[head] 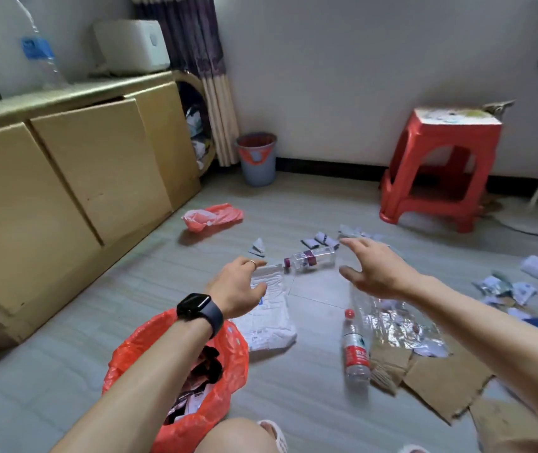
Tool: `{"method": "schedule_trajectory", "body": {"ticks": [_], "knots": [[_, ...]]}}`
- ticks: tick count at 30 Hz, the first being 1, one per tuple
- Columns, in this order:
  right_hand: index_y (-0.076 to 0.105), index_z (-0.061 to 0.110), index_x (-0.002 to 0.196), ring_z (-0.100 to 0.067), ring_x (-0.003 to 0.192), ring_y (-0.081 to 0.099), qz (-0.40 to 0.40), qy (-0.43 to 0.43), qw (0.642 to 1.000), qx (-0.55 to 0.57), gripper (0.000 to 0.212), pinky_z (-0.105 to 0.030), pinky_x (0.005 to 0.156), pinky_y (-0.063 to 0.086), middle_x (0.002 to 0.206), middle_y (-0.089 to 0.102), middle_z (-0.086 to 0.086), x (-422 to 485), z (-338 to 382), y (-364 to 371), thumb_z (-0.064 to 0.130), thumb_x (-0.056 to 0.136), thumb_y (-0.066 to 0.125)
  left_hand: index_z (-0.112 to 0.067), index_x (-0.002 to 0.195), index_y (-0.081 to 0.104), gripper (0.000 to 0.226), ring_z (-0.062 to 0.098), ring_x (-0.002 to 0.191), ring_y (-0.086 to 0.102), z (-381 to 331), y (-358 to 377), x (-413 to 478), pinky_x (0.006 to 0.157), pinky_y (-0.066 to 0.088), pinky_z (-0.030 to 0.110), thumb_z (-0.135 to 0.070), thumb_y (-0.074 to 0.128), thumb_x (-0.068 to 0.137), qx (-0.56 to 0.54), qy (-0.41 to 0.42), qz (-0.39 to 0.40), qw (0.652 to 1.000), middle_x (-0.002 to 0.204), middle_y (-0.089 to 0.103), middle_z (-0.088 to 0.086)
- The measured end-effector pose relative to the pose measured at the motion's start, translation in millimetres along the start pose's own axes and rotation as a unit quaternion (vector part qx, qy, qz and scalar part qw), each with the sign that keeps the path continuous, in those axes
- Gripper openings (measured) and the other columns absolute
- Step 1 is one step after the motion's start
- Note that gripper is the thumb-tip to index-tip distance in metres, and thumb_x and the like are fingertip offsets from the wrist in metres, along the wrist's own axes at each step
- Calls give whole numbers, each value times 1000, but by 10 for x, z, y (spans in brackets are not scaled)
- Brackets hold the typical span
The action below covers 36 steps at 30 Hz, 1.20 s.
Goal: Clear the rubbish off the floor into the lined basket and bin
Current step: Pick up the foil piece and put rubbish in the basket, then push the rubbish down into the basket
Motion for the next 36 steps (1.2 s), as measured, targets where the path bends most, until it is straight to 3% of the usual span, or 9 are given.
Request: {"method": "schedule_trajectory", "body": {"ticks": [5,10,20,27,33,36], "knots": [[42,13,146,-27,134,44,-89,98,988,81,61,-36,113,32,146,48,-11,-363,-680,-448,34,92,63,-23,141,47,51,18,133,43,-568,127,287,111,34,32,-33,56,92,11,41,28,999,143,47,1],[46,11,142,-24,128,50,-112,170,971,130,54,-35,106,37,141,54,-11,-622,-1357,-232,31,94,62,-25,142,46,52,21,132,43,-992,587,693,108,39,37,-37,54,92,50,69,95,992,145,44,0],[39,18,147,-20,135,44,39,294,946,133,56,-38,111,37,148,47,-4,-397,-2646,1457,38,97,54,-30,141,46,49,19,128,47,-1234,2296,1715,104,44,39,-42,49,93,62,106,212,970,144,45,-1],[34,17,151,-22,139,41,120,310,937,111,61,-41,116,33,151,43,-5,175,-3245,2456,37,97,55,-29,148,36,57,26,134,40,-1276,3356,2558,106,42,43,-39,49,94,74,121,263,954,152,34,5],[43,23,143,-29,122,51,134,300,942,63,48,-38,101,44,137,51,-6,673,-3534,2967,33,98,52,-28,151,28,66,31,143,27,-1484,4027,3224,115,30,42,-46,53,93,71,165,245,953,159,21,12],[52,21,128,-29,109,54,111,273,955,39,30,-38,88,47,122,54,-5,748,-3601,3139,21,99,48,-33,154,18,73,33,148,12,-1615,4366,3446,119,20,46,-49,55,92,104,201,259,939,163,4,12]]}}
Point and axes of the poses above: each hand's wrist, its own x-axis towards the middle knuckle, its own y-axis out of the palm, z = x × y, the point moved 4 cm from there along x, towards the middle knuckle
